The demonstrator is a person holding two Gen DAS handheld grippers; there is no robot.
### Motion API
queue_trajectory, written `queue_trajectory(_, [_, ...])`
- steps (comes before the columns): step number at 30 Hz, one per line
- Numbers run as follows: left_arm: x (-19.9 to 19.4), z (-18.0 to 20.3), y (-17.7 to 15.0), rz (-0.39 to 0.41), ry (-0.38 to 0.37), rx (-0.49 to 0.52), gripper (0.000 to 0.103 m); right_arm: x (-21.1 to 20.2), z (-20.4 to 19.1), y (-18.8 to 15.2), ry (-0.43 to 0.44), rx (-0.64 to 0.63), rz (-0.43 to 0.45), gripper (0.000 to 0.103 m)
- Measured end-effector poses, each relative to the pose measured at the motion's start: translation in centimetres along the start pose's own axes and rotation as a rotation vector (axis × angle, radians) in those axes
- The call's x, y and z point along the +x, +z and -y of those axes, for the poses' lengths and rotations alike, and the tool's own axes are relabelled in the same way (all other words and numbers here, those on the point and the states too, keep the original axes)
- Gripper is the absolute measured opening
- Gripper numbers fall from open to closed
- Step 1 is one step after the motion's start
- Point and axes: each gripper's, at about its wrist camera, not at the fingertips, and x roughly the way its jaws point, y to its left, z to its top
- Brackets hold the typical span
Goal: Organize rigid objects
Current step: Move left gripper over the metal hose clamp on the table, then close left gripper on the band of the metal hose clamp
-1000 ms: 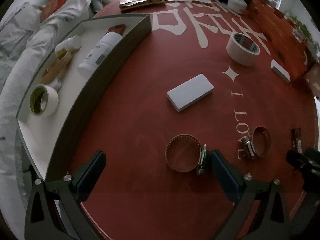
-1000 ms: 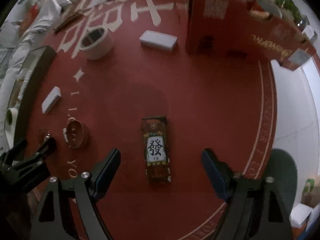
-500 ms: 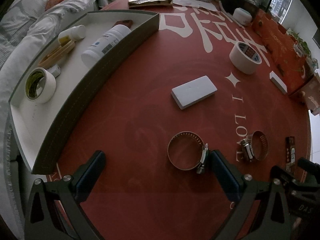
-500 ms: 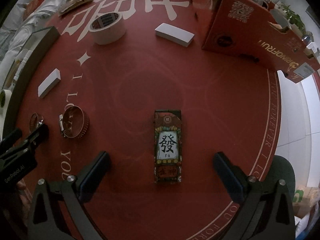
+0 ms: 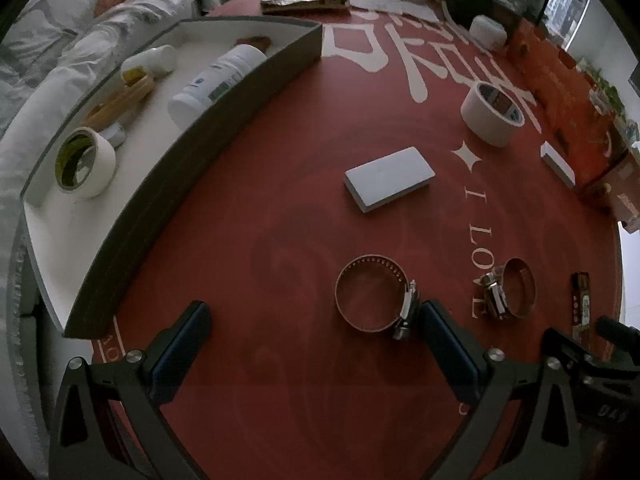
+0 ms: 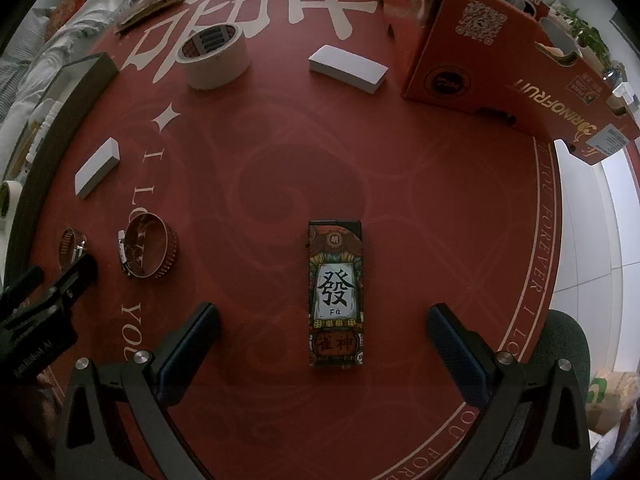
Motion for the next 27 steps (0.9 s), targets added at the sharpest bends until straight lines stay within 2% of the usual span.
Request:
queue_trajectory(7, [0.4, 0.3, 0.8, -0.053, 0.002, -0.007, 0.103, 0.2, 0.0, 0.5, -0.002, 0.010, -0.008, 0.103])
queue_trajectory(20, [0.1, 0.7, 0.9, -0.039, -0.005, 0.010, 0.103, 0.1, 0.4, 0.2, -0.001, 0.006, -0.010, 0.103])
queue_trajectory(25, [0.1, 1.1, 0.9, -0.064, -0.006, 0.013, 0.103, 0.0, 0.5, 0.1, -0.002, 0.004, -0.012, 0.103])
queue_trajectory(27, [0.0, 1.1, 1.0, -0.072, -0.011, 0.024, 0.097, 0.1, 0.5, 0.1, -0.005, 0.001, -0.020, 0.103])
